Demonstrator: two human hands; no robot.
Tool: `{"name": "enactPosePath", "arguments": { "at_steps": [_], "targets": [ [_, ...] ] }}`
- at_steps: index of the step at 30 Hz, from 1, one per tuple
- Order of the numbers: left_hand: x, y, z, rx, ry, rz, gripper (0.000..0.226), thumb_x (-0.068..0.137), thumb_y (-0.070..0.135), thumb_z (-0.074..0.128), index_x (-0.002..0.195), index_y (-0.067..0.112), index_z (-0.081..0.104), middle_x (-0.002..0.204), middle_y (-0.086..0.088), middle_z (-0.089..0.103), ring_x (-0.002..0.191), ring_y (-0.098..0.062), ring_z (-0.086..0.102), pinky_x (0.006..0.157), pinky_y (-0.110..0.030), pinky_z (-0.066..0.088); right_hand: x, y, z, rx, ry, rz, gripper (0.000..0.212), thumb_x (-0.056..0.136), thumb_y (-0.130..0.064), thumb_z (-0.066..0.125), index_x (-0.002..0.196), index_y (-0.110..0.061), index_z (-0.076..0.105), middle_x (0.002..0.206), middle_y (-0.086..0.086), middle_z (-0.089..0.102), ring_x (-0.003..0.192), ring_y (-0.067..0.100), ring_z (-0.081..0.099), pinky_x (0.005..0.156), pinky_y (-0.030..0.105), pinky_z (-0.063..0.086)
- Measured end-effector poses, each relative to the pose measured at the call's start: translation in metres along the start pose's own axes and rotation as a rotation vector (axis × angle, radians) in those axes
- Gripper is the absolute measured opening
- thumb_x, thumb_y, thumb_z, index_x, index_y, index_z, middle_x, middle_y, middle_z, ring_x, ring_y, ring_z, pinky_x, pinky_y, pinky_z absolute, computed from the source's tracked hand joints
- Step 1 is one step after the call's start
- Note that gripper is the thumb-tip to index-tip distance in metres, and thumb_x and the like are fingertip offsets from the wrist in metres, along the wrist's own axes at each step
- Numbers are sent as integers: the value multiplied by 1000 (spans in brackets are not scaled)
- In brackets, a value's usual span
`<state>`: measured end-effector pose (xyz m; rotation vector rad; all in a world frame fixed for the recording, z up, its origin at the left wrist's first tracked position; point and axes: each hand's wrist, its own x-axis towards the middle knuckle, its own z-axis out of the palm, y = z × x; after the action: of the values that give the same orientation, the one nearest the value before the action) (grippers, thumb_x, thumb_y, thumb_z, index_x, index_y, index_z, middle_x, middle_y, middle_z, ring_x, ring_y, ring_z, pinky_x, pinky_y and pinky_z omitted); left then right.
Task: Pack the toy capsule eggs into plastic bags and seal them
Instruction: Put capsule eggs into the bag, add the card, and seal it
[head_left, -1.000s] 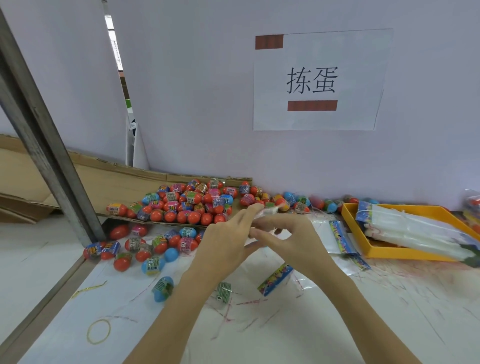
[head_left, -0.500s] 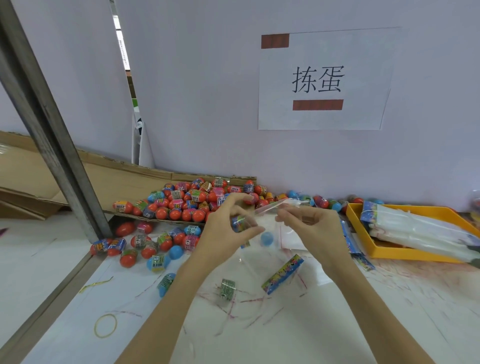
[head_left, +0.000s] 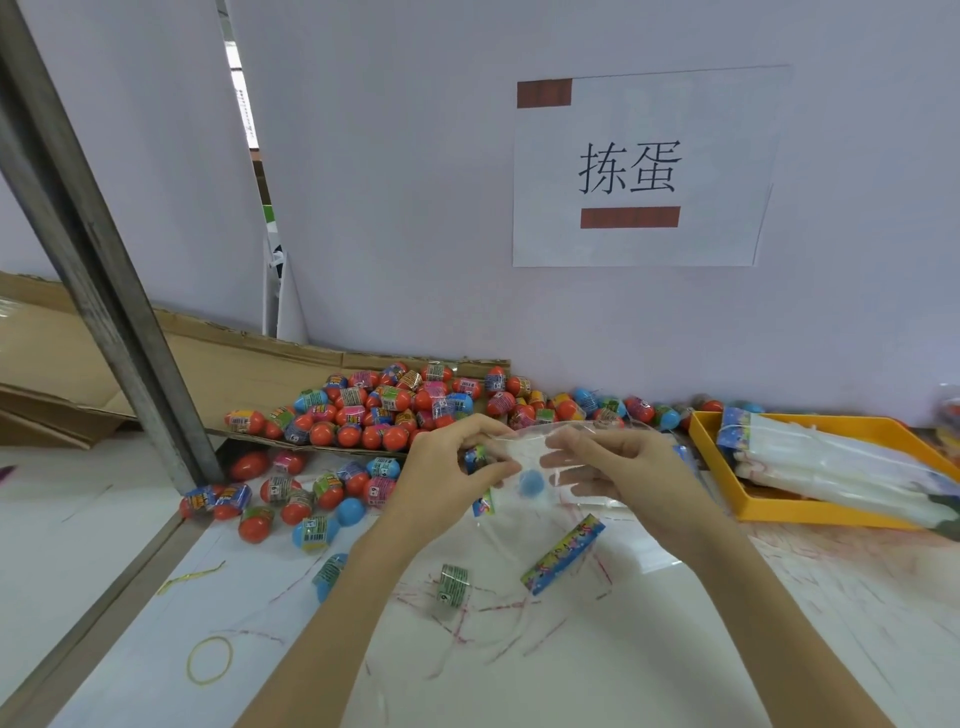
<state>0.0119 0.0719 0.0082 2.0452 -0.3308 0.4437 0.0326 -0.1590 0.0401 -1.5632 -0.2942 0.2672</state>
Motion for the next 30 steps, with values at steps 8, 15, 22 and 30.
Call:
{"name": "enactPosePath", "arguments": {
  "at_steps": [8, 15, 22, 30],
  "targets": [
    [0, 3, -1, -1, -12, 17, 35, 84, 27, 89, 114, 31, 74, 103, 21, 76, 102, 0, 70, 87, -16, 54, 0, 5, 6, 114, -118, 38, 29, 83, -37, 79, 106, -21, 82, 115, 7, 78, 108, 23, 74, 83, 21, 59],
    [3, 1, -3, -20, -20, -28, 39, 77, 35, 92, 112, 39, 74, 111, 24, 72, 108, 0, 68, 92, -21, 55, 2, 7, 4, 76, -89, 69, 21, 88, -33, 74, 104, -22, 82, 111, 9, 79, 105, 21, 75, 77, 21, 59],
    [4, -1, -6, -101, 10, -97, 47, 75, 36, 94, 116, 36, 72, 104, 11, 76, 88, -13, 75, 82, -39, 64, 0, 4, 2, 147, -163, 82, 31, 88, -35, 72, 107, -12, 81, 119, 10, 76, 113, 23, 73, 83, 27, 58],
    [2, 0, -9, -76, -23, -70, 55, 71, 47, 94, 121, 44, 68, 105, 25, 71, 68, 1, 64, 64, -16, 53, 2, 6, 0, 179, -181, 93, 33, 96, -28, 67, 123, -10, 74, 123, 13, 75, 113, 25, 72, 80, 24, 61]
  ]
}}
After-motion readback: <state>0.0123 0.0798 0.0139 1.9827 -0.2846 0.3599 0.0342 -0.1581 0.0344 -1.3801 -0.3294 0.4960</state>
